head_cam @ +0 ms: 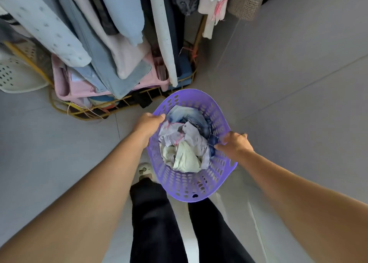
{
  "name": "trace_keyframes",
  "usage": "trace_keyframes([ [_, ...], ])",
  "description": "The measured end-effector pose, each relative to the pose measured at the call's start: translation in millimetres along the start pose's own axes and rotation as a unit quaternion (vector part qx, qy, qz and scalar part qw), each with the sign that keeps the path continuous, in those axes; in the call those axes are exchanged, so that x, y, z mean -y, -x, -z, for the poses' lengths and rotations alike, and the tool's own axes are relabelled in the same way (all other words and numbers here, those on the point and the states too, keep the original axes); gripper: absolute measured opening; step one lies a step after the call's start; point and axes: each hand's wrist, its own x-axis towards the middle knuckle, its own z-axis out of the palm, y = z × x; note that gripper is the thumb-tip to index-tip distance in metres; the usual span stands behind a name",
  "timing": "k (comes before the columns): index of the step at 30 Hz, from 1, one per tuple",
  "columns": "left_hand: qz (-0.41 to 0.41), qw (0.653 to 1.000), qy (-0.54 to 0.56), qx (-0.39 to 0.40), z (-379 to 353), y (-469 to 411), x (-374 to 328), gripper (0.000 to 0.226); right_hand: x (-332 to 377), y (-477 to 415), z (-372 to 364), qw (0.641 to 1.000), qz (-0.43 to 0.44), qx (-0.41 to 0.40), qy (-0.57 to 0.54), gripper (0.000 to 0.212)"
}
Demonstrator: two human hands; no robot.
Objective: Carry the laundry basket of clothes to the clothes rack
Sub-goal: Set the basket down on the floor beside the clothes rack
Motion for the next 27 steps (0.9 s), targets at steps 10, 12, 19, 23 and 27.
trace_keyframes([
  [10,-0.032,0.995,-0.08,0.051,-37.7,-149.4,11.7,0.027,16.3,-142.6,-55.7,0.996,-0.086,-0.017,-0.017,0.056],
  [12,-0.04,0.992,-0.105,0.056,-46.9,-175.6,13.1,0.024,21.8,-168.6,-66.0,0.995,-0.096,-0.023,-0.034,0.057],
  [19,-0.06,0.98,-0.177,0.068,-82.9,-245.8,18.0,0.025,31.0,-242.8,-94.4,0.989,-0.12,-0.039,-0.074,0.062],
  [23,-0.061,0.975,-0.204,0.067,-95.1,-276.2,20.9,0.032,28.1,-272.2,-101.1,0.988,-0.123,-0.034,-0.088,0.069],
  [27,-0.078,0.972,-0.208,0.075,-102.5,-297.5,22.0,0.028,28.0,-292.9,-101.7,0.988,-0.119,-0.04,-0.093,0.069],
])
